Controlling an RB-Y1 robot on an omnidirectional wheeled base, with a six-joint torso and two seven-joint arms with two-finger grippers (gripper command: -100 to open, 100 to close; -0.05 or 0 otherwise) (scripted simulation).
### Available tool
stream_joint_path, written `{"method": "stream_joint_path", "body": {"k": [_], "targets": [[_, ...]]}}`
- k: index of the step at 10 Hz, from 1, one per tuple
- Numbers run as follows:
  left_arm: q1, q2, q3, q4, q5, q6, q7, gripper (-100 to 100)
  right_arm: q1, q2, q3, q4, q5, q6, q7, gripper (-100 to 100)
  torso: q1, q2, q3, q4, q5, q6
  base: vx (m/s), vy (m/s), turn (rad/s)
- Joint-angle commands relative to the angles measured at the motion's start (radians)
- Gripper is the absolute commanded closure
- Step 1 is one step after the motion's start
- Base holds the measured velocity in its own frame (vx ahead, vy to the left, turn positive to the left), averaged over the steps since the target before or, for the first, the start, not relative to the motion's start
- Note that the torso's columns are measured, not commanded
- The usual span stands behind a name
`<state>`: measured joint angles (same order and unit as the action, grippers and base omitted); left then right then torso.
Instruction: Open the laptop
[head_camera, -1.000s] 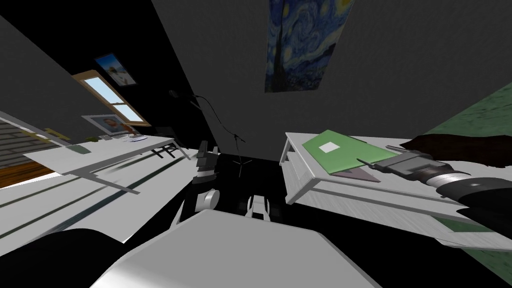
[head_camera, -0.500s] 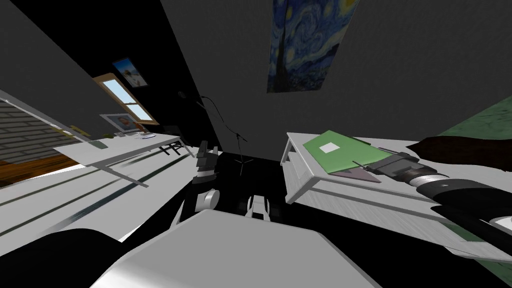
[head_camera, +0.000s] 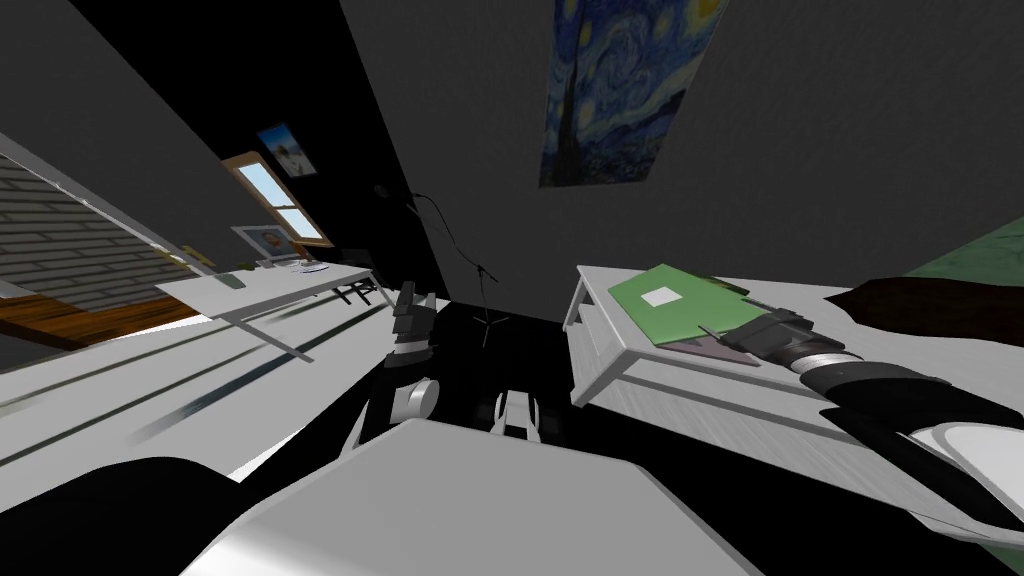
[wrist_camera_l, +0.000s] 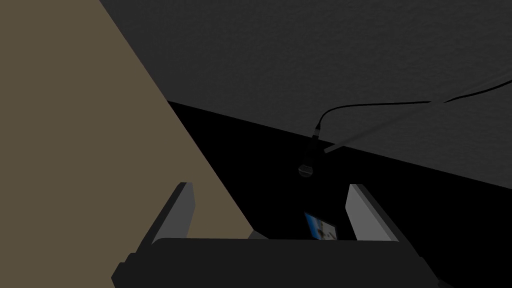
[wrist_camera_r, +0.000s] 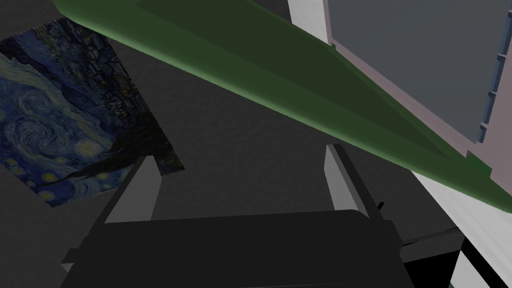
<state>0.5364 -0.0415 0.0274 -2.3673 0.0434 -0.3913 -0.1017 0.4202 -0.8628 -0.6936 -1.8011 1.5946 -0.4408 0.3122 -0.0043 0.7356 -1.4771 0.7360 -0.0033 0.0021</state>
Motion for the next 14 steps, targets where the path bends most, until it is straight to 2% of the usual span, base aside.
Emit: {"method": "stream_joint_path", "body": {"k": [1,2,3,7,8,14], "targets": [[0.0,0.0,0.0,0.0,0.0,0.0,0.0,0,0.003,0.029,0.034,-0.007,0.038,0.044,0.073,-100,0.0,0.0,0.0,0.0,-0.001,-0.001,-0.041,-0.025,0.067],[0.0,0.0,0.0,0.0,0.0,0.0,0.0,0,0.004,0.042,0.049,-0.012,0.058,0.066,0.099,-100,-0.001,0.0,0.0,-0.001,-0.002,-0.002,-0.055,-0.022,0.073],[0.0,0.0,0.0,0.0,0.0,0.0,0.0,0,0.004,0.042,0.049,-0.012,0.058,0.066,0.104,-100,-0.001,0.0,0.0,-0.001,-0.002,-0.002,-0.043,-0.015,0.033],[0.0,0.0,0.0,0.0,0.0,0.0,0.0,0,0.005,0.088,0.107,-0.032,0.13,0.15,0.211,-100,0.0,0.001,0.001,0.0,-0.001,-0.002,-0.05,-0.023,0.064],[0.0,0.0,0.0,0.0,0.0,0.0,0.0,0,0.005,0.088,0.107,-0.032,0.13,0.15,0.211,-100,0.001,0.001,0.0,0.0,-0.001,-0.002,-0.042,-0.009,0.026],[0.0,0.0,0.0,0.0,0.0,0.0,0.0,0,0.007,0.14,0.171,-0.056,0.212,0.242,0.332,-100,0.004,0.003,0.001,0.002,0.003,-0.002,-0.04,-0.015,0.049]]}}
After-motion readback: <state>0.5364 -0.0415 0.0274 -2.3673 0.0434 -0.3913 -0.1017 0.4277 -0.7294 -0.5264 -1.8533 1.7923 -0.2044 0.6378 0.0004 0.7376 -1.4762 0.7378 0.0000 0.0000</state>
